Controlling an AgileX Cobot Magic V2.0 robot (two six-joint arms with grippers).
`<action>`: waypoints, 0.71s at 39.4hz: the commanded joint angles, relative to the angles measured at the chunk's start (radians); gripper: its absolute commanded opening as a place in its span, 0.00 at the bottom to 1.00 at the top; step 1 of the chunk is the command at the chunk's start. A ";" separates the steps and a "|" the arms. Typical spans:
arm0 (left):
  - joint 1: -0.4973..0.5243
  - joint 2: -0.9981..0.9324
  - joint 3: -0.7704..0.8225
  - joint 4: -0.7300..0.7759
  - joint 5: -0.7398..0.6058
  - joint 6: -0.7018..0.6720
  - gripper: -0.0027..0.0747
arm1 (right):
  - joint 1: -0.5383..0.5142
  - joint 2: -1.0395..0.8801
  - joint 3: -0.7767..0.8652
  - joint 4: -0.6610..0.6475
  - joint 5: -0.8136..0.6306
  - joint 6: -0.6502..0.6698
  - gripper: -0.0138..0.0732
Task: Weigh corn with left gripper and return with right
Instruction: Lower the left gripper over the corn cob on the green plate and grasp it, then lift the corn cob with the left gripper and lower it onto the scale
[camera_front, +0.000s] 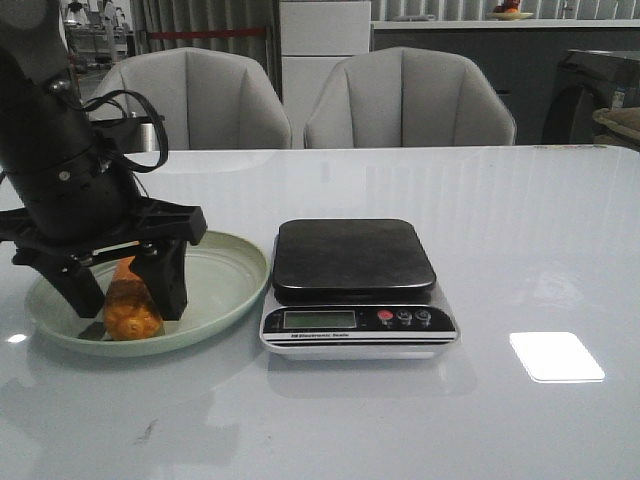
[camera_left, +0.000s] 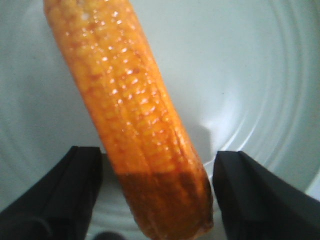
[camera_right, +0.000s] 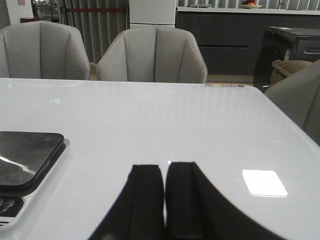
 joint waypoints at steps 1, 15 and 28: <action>-0.001 -0.041 -0.050 -0.006 -0.004 -0.011 0.56 | -0.006 -0.019 0.011 -0.011 -0.079 -0.006 0.37; -0.017 -0.041 -0.208 -0.085 0.079 0.061 0.18 | -0.006 -0.019 0.011 -0.011 -0.079 -0.006 0.37; -0.143 0.000 -0.383 -0.187 0.061 0.091 0.18 | -0.006 -0.019 0.011 -0.011 -0.079 -0.006 0.37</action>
